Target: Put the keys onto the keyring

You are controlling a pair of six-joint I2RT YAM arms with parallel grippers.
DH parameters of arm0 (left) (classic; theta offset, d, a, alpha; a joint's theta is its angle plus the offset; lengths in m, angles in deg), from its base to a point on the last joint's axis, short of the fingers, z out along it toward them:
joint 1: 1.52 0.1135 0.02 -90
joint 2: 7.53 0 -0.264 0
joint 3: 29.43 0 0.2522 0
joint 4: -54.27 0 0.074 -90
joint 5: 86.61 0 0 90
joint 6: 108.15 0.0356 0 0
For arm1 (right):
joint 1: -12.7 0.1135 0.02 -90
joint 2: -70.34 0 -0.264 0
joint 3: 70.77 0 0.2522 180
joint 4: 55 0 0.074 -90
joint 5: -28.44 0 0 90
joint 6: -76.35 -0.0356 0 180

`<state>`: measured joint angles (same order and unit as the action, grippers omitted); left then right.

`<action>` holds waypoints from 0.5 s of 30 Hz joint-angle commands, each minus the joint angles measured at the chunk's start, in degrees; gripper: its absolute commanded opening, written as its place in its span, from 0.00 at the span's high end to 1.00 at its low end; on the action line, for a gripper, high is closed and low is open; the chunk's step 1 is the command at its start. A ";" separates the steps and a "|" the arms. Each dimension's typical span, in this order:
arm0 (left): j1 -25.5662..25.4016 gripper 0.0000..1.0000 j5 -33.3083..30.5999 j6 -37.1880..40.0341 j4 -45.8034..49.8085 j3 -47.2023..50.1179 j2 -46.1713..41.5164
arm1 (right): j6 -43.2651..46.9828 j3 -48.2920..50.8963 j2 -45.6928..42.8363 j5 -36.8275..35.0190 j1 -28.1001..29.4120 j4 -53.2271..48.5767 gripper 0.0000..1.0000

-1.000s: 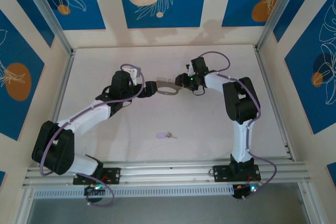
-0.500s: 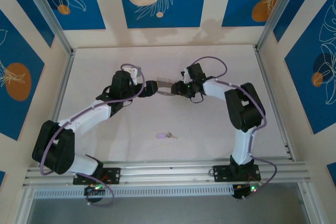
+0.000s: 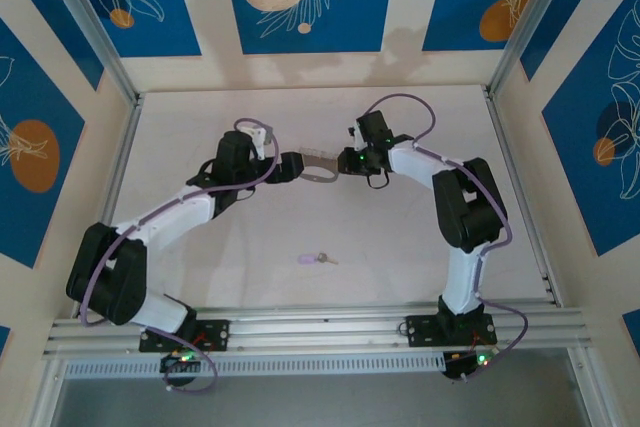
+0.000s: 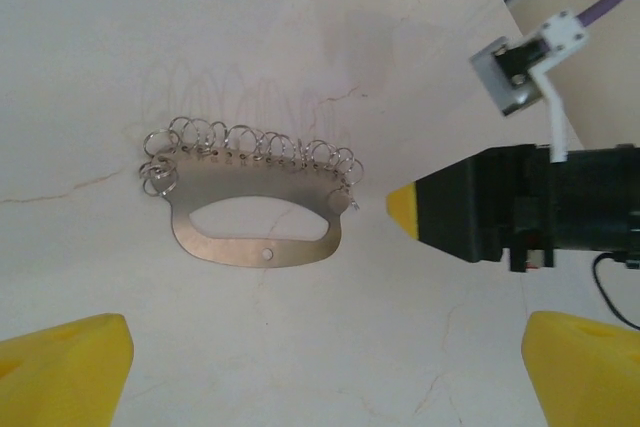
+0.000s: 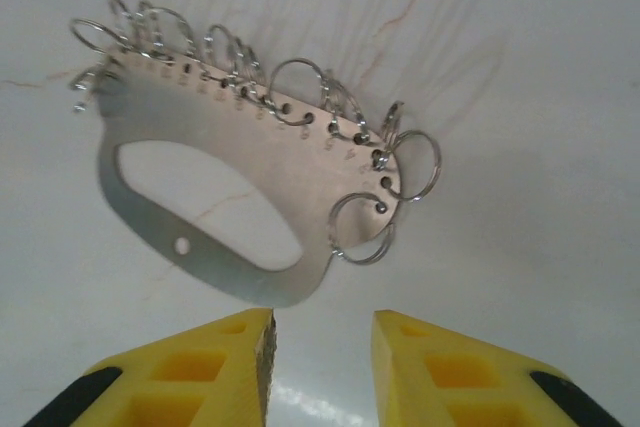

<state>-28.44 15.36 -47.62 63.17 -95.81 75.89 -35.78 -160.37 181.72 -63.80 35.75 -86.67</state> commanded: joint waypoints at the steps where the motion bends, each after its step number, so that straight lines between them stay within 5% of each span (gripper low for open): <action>1: -0.68 0.00 1.56 0.75 1.53 -2.52 0.82 | 4.27 -2.79 2.02 -2.18 1.09 -3.47 0.68; 15: -0.68 0.01 2.18 0.82 0.56 -3.36 2.85 | 6.65 -8.56 8.01 -6.09 2.13 -4.56 0.69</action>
<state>-28.46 16.08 -47.62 63.41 -97.32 78.03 -30.64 -166.73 188.21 -68.28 37.72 -89.64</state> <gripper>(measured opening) 0.994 0.306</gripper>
